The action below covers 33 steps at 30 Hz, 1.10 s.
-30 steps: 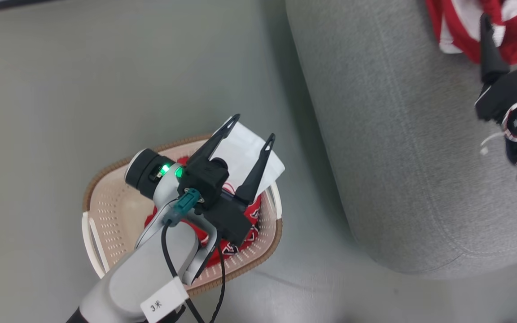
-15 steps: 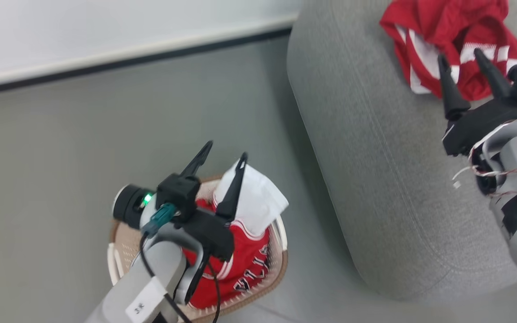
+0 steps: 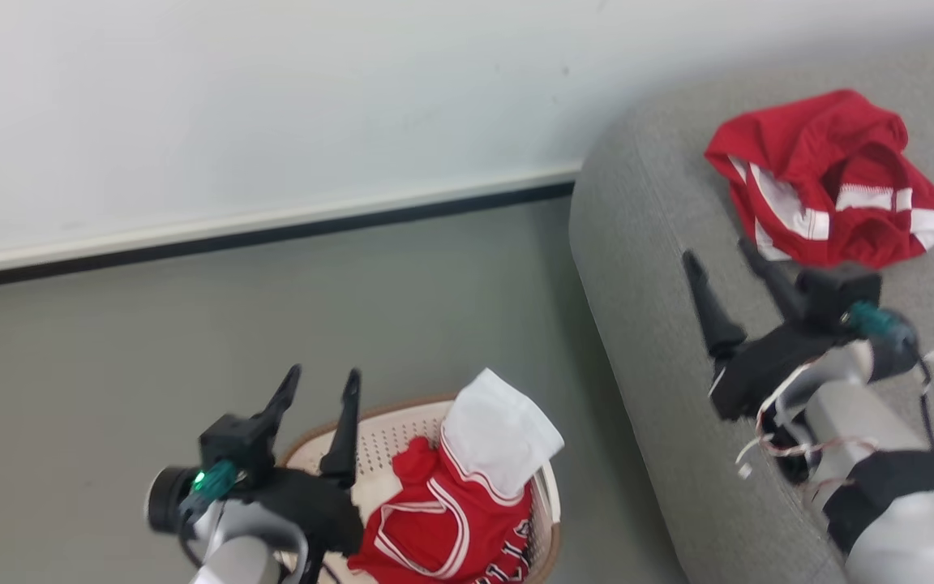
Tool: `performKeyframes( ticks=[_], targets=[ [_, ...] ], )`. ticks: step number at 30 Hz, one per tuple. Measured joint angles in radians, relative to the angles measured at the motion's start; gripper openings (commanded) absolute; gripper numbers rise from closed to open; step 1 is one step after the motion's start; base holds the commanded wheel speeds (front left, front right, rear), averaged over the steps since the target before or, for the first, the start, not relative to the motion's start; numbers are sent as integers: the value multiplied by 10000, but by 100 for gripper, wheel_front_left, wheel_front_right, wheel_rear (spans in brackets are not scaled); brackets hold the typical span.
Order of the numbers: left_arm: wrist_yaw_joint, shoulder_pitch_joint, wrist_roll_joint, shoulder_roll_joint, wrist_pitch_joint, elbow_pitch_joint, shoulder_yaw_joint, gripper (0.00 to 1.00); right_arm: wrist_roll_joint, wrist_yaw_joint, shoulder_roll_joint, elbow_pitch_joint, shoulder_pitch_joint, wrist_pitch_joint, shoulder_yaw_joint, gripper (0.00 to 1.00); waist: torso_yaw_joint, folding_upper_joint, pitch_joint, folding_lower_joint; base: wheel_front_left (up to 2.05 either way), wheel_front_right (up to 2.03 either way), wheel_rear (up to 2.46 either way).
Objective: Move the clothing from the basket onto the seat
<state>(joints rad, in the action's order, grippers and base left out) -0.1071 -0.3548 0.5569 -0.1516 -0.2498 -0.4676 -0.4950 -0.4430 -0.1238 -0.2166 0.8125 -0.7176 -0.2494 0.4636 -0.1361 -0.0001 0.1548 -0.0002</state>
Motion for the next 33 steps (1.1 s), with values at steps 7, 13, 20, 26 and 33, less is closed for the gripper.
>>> performKeyframes(
  ticks=[7, 13, 20, 26, 33],
  targets=[
    [-117, 1293, 10, -382, 0, 660, 1058, 100, 52, 23, 395, -1026, 1290, 0, 69, 100, 407, 0, -833, 0, 0, 0, 0],
    [-165, 2266, -84, -393, 0, 1325, 1755, 100, 125, 412, 648, -1935, 2388, 0, 61, 100, 615, 0, -1324, 0, 0, 0, 0],
    [-173, 3091, -299, -303, 0, 1919, 2320, 100, 236, 972, 700, -2970, 3489, 0, -165, 100, 639, 0, -1637, 1, 0, 0, 0],
    [-173, 3721, -748, -173, 0, 2255, 2794, 100, 320, 1277, 575, -3870, 4460, 0, -422, 100, 639, 1, -1741, 1, 0, 0, 0],
    [-173, 4306, -1147, -48, 0, 2654, 3173, 100, 512, 1511, 424, -4717, 5278, 0, -575, 100, 691, 2, -1867, 3, 0, 0, 0]
  ],
)
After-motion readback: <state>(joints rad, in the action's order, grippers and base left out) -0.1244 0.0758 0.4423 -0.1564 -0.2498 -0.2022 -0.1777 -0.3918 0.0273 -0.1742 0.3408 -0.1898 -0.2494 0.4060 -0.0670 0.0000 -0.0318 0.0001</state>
